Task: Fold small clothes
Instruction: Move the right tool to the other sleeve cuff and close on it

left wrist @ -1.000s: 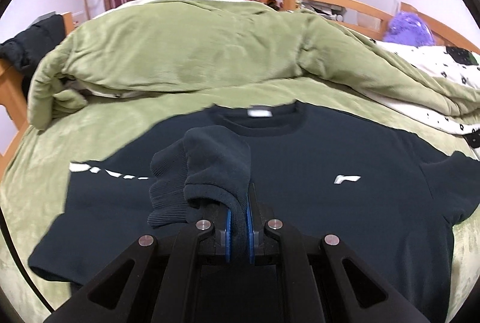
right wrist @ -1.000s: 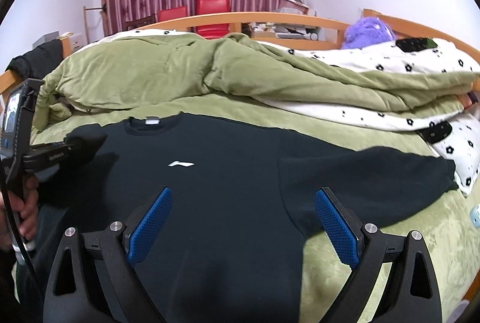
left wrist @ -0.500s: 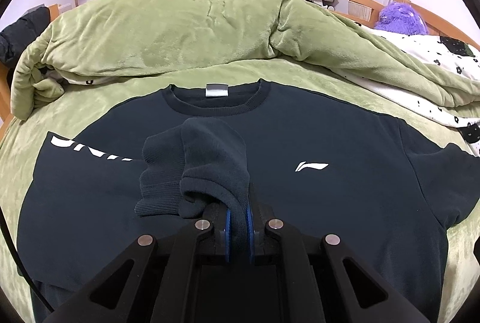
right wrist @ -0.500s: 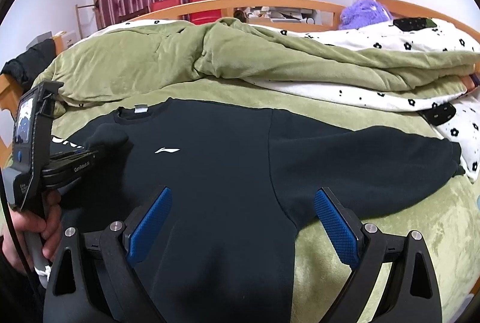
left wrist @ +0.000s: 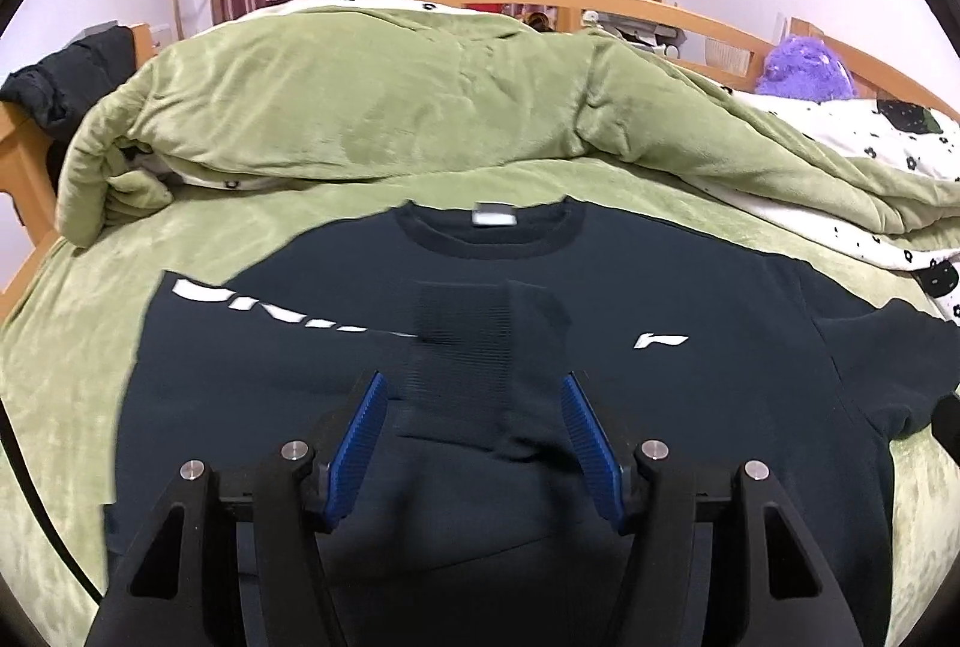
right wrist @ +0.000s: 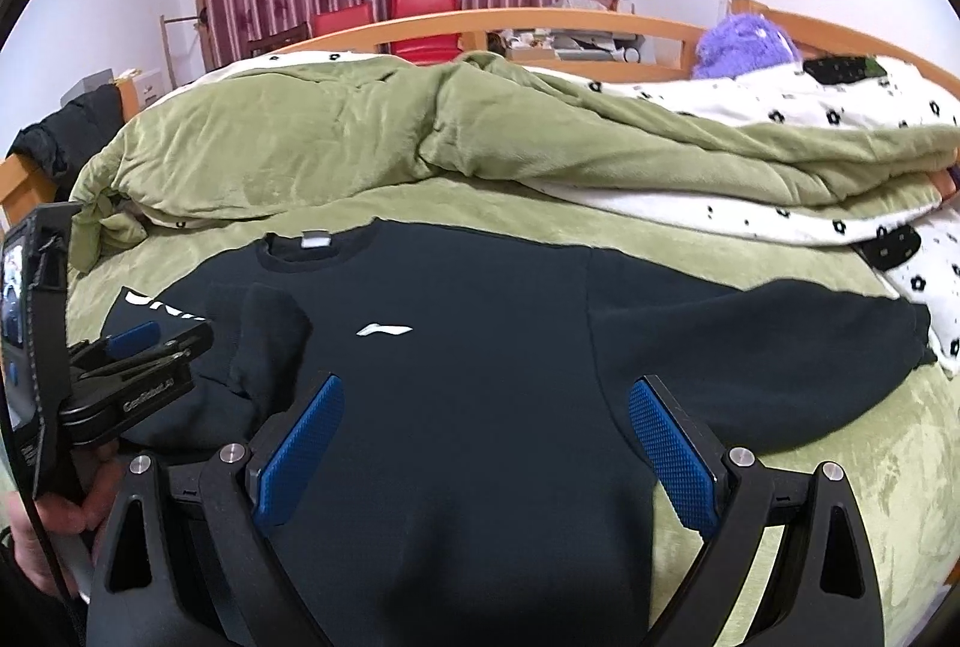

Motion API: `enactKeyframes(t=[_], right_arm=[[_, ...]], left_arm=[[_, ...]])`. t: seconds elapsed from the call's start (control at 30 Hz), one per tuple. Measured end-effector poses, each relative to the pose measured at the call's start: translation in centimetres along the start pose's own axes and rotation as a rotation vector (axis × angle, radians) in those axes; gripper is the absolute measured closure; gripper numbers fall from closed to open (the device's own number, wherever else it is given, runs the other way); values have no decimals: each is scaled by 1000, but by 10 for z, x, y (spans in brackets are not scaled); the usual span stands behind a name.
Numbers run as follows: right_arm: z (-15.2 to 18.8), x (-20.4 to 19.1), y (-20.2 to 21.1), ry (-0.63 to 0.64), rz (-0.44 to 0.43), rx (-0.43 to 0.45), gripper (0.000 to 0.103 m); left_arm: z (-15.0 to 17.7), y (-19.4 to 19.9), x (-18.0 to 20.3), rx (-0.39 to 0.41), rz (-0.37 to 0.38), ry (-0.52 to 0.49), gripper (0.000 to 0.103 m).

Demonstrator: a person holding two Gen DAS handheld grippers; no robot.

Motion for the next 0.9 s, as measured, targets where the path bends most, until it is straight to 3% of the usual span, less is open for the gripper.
enactKeyframes(t=[0.27,0.5,0.63,0.9], right_arm=[[-3,-48,-2,55,-23,11,8],[19,-98,-19,167,-43,-19,8],[30,-139,-37,237,-69,-54,22],[29,-218,-76,387,-44,-39,22]], left_arm=[[2,29,-91,25,-81,41,44],[9,46,-177,33,-162,86,45],[12,46,-222,28,-202,113,44],[27,34,-278,11,-219,213,45]])
Point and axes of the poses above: each gripper's, at about its wrist camera, not at the fingertips, and y roughly against the way its jaws point, x to its right, z to its underside, the point moved 5 cm from there along -y, roughly the way its jaws point, and after that the axes turned 1 degree about z, right-handed, at the moved point
